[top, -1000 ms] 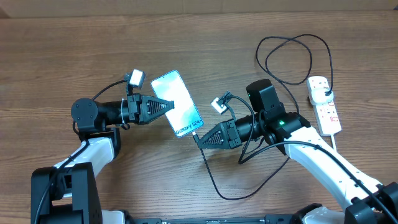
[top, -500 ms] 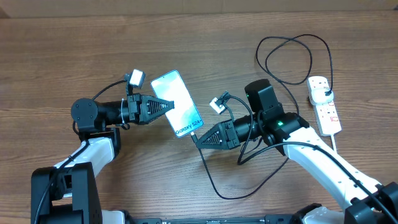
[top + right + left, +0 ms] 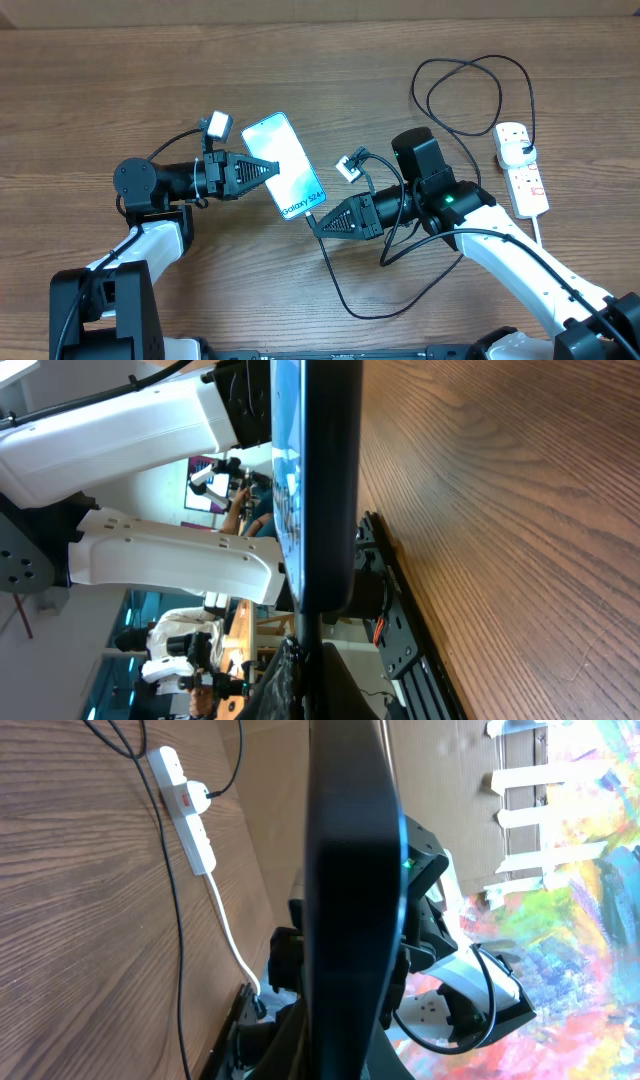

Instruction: Plug charger to phone and switch on socket

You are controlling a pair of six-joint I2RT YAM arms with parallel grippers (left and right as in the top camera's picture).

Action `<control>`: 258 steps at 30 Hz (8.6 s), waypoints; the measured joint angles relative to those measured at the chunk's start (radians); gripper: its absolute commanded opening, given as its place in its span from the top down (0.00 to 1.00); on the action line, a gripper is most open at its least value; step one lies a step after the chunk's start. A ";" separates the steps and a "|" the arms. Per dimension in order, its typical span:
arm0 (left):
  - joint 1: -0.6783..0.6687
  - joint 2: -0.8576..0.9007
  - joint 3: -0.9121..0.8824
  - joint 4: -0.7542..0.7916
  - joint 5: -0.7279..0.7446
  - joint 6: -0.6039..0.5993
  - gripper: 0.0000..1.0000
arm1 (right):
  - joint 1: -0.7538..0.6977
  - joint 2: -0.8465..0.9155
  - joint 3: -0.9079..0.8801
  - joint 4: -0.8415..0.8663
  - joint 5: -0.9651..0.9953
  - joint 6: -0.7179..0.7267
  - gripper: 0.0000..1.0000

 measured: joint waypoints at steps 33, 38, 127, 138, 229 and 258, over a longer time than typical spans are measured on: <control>0.000 0.000 0.000 0.000 0.002 0.023 0.96 | 0.000 0.000 0.000 -0.045 0.005 -0.001 0.96; 0.000 0.000 0.000 0.000 0.001 0.026 0.96 | 0.000 0.000 0.000 -0.034 -0.002 -0.001 0.96; 0.006 0.000 0.013 0.000 -0.008 0.106 0.96 | 0.000 -0.010 -0.002 -0.027 0.082 0.033 0.88; 0.006 0.000 0.013 0.000 -0.008 0.106 0.96 | 0.039 -0.010 -0.002 0.006 0.086 0.059 0.88; -0.270 0.005 0.072 -0.671 -0.307 0.463 0.96 | -0.534 -0.427 -0.010 -0.435 0.339 -0.141 0.00; -0.275 0.253 0.218 -1.240 -0.582 1.186 0.96 | -0.539 -0.539 -0.010 -0.683 0.587 -0.192 0.00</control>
